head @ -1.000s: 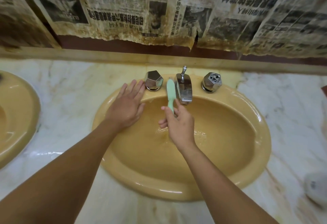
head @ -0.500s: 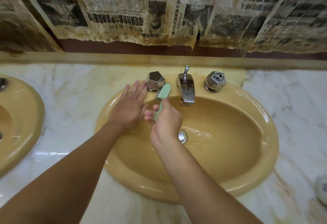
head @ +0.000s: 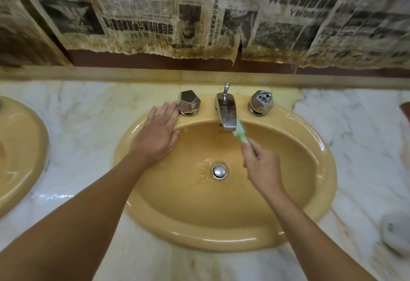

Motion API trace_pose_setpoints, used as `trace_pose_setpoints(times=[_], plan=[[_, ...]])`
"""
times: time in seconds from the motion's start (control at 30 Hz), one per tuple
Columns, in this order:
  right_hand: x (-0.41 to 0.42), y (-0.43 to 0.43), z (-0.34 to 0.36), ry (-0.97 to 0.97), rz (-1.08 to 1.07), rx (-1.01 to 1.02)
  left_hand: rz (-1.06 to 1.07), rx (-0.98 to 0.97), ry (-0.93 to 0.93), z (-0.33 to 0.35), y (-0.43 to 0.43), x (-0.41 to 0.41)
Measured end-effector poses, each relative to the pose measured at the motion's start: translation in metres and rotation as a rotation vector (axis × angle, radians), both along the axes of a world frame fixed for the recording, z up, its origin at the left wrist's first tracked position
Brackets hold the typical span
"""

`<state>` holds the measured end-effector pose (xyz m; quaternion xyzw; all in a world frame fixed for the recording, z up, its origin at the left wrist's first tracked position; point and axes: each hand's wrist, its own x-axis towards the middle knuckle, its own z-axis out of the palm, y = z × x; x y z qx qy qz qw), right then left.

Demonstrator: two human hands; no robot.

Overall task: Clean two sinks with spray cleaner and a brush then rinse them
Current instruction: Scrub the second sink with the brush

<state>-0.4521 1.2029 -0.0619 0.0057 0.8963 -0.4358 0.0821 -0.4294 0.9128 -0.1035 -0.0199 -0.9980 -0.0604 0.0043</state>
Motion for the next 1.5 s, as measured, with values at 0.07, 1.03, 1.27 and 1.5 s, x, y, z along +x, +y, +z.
trace_pose_setpoints(times=[0.07, 1.03, 1.27, 1.5], plan=[[-0.012, 0.023, 0.005, 0.031, -0.005, 0.088, -0.001, -0.006, 0.005, 0.000, 0.000, 0.000], [-0.071, 0.005, 0.051, -0.156, 0.142, 0.187, 0.000, -0.055, 0.022, -0.002, 0.001, -0.004], [-0.059, 0.059, 0.040, 0.340, 0.386, 0.652, 0.004, -0.042, 0.022, -0.001, 0.002, -0.004], [-0.075, 0.066, 0.034, 0.385, 0.271, 0.537, 0.006, -0.046, 0.023, -0.002, 0.002, -0.005]])
